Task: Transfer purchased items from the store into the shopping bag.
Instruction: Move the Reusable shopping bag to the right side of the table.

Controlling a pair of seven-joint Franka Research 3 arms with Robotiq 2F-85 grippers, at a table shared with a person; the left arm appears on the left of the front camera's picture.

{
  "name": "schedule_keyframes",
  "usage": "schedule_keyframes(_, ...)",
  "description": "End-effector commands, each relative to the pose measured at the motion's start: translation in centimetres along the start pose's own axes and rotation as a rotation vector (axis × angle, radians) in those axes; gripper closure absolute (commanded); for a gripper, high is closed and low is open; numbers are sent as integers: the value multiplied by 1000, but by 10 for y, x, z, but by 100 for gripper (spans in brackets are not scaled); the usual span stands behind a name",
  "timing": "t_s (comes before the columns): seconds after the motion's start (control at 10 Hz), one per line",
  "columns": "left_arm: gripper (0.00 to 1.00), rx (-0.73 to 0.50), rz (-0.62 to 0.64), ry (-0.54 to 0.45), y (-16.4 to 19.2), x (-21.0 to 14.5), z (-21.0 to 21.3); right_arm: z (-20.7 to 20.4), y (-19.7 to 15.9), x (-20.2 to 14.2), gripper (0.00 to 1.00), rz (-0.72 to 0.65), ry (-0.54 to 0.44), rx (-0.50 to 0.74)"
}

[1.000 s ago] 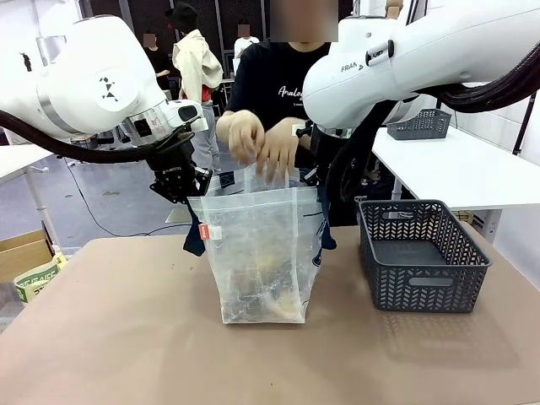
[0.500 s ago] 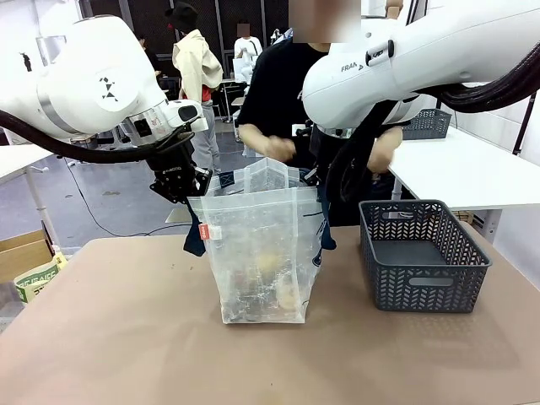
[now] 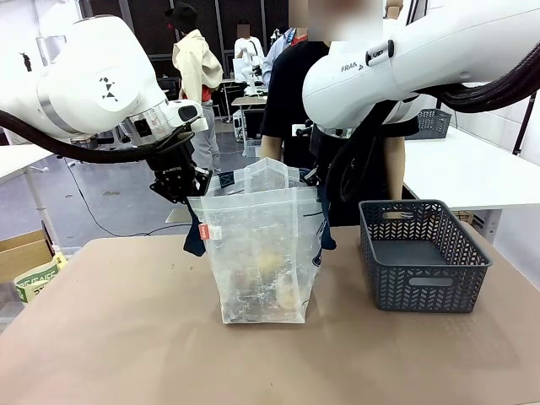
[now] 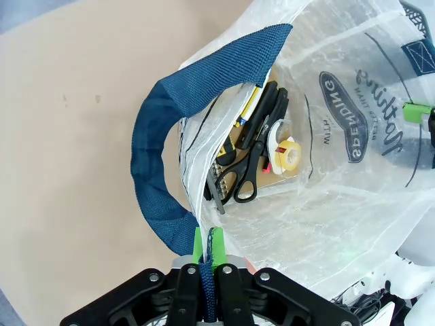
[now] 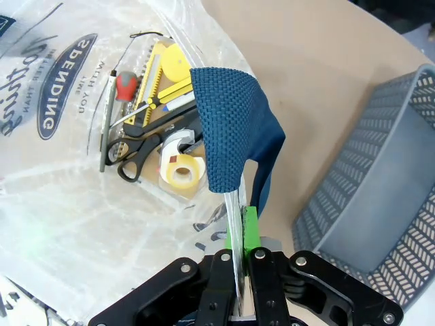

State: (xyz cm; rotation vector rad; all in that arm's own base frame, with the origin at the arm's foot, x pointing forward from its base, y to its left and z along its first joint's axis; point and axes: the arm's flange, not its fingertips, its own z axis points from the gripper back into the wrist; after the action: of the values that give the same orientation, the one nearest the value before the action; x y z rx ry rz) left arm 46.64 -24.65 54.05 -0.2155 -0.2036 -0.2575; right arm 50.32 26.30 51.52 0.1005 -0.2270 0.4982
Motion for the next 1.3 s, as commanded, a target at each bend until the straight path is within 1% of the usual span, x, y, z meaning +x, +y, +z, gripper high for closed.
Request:
schedule_keyframes(0.0, 100, 0, 6, -6, 2, 1, 3, 0, -1, 1, 100, 0, 0, -3)
schedule_keyframes(0.5, 100, 0, 6, -6, 2, 1, 3, 0, -1, 1, 100, 0, 0, -3)
schedule_keyframes(0.8, 100, -7, -20, -7, -6, -3, 1, 1, 5, 1, 100, -6, 2, -5)
schedule_keyframes(0.9, 100, -11, -19, -9, -8, -4, 1, 3, 9, 2, 100, -23, -2, -3)
schedule_keyframes(1.0, 100, -22, -11, -16, -14, -4, 2, 3, 15, 4, 100, -72, 0, -6)
schedule_keyframes(1.2, 100, -53, -1, -20, -27, -3, -1, 1, 32, 10, 100, -128, 13, -21)
